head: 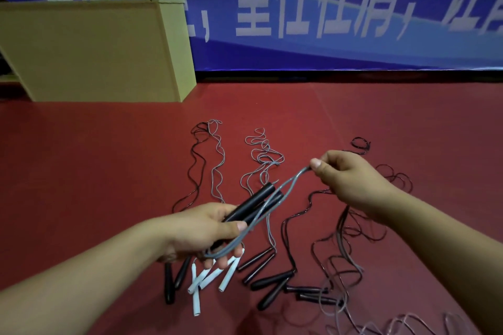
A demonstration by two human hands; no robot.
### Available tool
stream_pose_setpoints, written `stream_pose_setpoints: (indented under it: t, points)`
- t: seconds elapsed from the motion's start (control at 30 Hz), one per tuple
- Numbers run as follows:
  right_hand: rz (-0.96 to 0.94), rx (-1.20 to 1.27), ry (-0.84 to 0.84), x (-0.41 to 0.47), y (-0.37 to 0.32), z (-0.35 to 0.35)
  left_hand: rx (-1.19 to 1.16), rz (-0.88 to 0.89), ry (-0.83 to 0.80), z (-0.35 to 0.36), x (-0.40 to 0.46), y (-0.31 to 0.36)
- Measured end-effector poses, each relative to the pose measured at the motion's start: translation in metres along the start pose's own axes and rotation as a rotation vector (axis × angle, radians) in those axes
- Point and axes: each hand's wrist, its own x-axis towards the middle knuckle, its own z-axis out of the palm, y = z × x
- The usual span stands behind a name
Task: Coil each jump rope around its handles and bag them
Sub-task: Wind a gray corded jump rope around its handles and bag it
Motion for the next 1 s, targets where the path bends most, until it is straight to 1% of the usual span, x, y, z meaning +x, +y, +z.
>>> stream_pose_setpoints:
  t: [0.17,0.27,0.33,0.5,0.67,0.73,0.8,0.83,0.9,0.93,1.0]
  points:
    - [0.01,0.01,0.087,0.001,0.004,-0.003,-0.18,-0.055,-0.056,0.0,-0.005,0.009]
    - [0.022,0.014,0.078,0.0,0.008,-0.004,-0.291,-0.086,-0.084,-0.001,-0.009,0.012]
    - [0.02,0.03,0.066,-0.002,0.009,-0.005,-0.281,-0.091,-0.102,-0.001,-0.012,0.012]
    - [-0.008,0.074,0.046,-0.009,0.007,-0.006,-0.122,-0.082,-0.181,0.004,-0.017,0.013]
    - [-0.02,0.055,0.015,-0.015,0.005,-0.001,-0.04,-0.054,-0.363,0.009,-0.019,0.013]
    - [-0.002,0.042,0.009,-0.016,0.005,0.001,-0.063,-0.016,-0.453,0.008,-0.019,0.014]
    - [0.017,0.019,-0.001,-0.017,0.007,0.004,-0.099,0.055,-0.496,0.008,-0.018,0.015]
    - [0.025,0.0,-0.004,-0.018,0.008,0.006,-0.113,0.096,-0.486,0.008,-0.017,0.016]
    - [0.05,-0.068,-0.004,-0.019,0.009,0.011,-0.144,0.157,-0.395,0.009,-0.015,0.017]
    - [0.066,-0.111,-0.022,-0.021,0.008,0.013,-0.169,0.164,-0.321,0.01,-0.013,0.015]
    - [0.089,-0.163,-0.119,-0.024,0.007,0.018,-0.248,0.143,-0.14,0.012,-0.008,0.012]
